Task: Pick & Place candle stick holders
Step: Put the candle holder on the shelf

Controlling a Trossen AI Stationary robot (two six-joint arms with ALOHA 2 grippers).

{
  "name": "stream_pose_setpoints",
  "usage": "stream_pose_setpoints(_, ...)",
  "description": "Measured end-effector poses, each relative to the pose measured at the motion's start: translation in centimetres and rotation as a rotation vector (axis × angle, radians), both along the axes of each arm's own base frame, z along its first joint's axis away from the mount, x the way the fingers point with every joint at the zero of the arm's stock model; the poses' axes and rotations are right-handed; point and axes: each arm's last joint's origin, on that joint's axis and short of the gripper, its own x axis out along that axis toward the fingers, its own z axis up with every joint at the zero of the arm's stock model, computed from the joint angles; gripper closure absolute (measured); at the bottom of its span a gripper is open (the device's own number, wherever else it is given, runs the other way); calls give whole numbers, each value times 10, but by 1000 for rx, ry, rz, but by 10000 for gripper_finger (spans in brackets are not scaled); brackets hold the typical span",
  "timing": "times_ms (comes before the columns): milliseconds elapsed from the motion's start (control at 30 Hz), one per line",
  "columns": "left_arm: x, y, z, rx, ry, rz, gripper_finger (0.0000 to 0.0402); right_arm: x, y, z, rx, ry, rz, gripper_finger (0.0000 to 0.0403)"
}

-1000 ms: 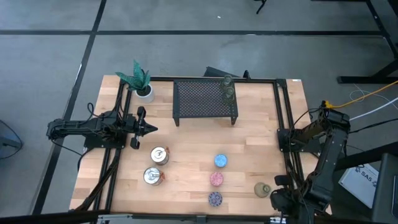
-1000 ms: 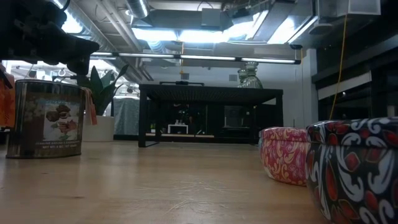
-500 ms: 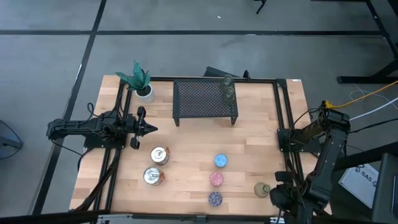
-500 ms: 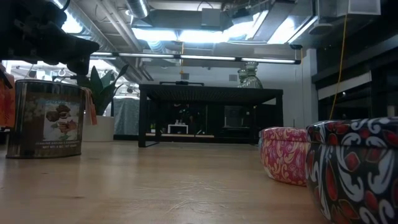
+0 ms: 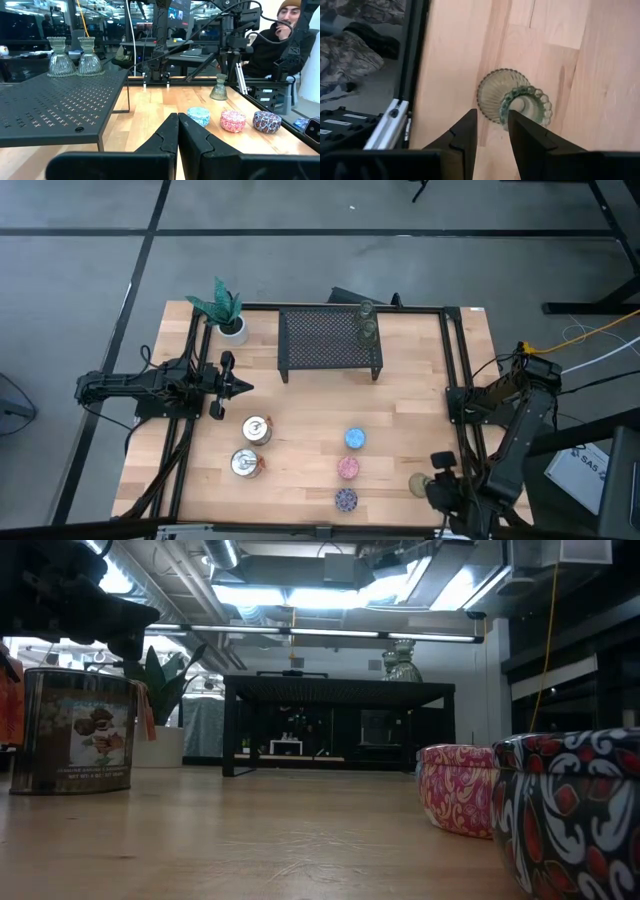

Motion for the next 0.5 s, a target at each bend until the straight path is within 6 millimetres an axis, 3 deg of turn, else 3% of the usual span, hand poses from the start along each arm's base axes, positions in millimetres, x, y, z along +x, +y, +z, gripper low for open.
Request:
stream_pose_setpoints(200, 0, 0, 0, 0, 0, 0, 400, 1, -6, -12, -21, 20, -5, 291)
stream_pose_setpoints(500, 0, 0, 0, 0, 0, 0, 400, 9, -10, -13, -27, 37, 35, 290)
